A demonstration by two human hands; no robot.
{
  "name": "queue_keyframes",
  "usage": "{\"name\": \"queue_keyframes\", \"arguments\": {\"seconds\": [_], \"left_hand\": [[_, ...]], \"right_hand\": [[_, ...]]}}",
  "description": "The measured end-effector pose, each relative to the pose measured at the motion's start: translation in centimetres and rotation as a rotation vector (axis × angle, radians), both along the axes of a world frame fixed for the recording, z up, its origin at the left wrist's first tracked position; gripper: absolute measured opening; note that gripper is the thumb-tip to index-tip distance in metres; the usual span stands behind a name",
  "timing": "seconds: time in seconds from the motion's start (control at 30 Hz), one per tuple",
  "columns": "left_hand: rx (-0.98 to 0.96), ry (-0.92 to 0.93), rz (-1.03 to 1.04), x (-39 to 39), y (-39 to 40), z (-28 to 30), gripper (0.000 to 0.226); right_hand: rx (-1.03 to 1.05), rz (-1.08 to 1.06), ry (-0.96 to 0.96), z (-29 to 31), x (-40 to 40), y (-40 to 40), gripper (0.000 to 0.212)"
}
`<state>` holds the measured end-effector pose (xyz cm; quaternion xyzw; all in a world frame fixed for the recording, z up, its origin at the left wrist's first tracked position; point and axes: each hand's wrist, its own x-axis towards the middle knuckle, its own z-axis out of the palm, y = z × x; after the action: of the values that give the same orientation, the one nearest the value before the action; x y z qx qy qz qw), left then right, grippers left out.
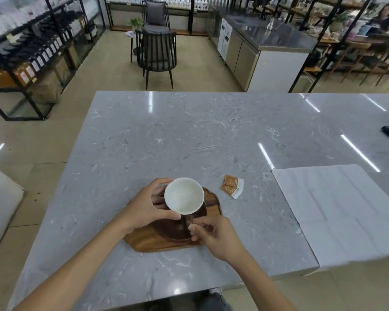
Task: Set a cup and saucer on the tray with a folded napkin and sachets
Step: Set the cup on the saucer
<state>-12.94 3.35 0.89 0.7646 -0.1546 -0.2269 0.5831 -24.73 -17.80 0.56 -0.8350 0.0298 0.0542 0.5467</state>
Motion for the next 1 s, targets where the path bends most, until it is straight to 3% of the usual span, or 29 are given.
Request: {"name": "queue_keyframes", "arguments": {"seconds": [0.5,0.67,0.8,0.87,0.93,1.0], "left_hand": [[0.02,0.0,0.025,-1.8,1.2,-1.4,0.091],[0.072,-0.081,0.02,-2.1,1.4,-1.1,0.094],[0.16,-0.186,0.095,-3.1,2.0,-1.9,0.095],[0.156,-0.179,0.14,-3.4,2.1,-2.5,0.094],[0.11,-0.159,0.174,-3.7,1.9,-2.7,0.094],[0.07,-0.146,0.186,-4.0,1.7,-2.8,0.089]], "right_hand": [[-0.013,0.041,0.051,-1.5,-1.1,0.8,0.011],[-0.01,0.068,0.014,-1.6,-1.2,0.3,0.013],[-0.026,-0.177,-0.095,-1.8,-0.8,-0.7,0.015],[-0.041,-0.258,-0.146,-1.7,0.0,-0.9,0.026],[-0.026,-0.196,-0.129,-1.3,0.9,-0.9,0.048],[0.021,-0.095,-0.102,-1.0,1.3,-0.6,0.056]]}}
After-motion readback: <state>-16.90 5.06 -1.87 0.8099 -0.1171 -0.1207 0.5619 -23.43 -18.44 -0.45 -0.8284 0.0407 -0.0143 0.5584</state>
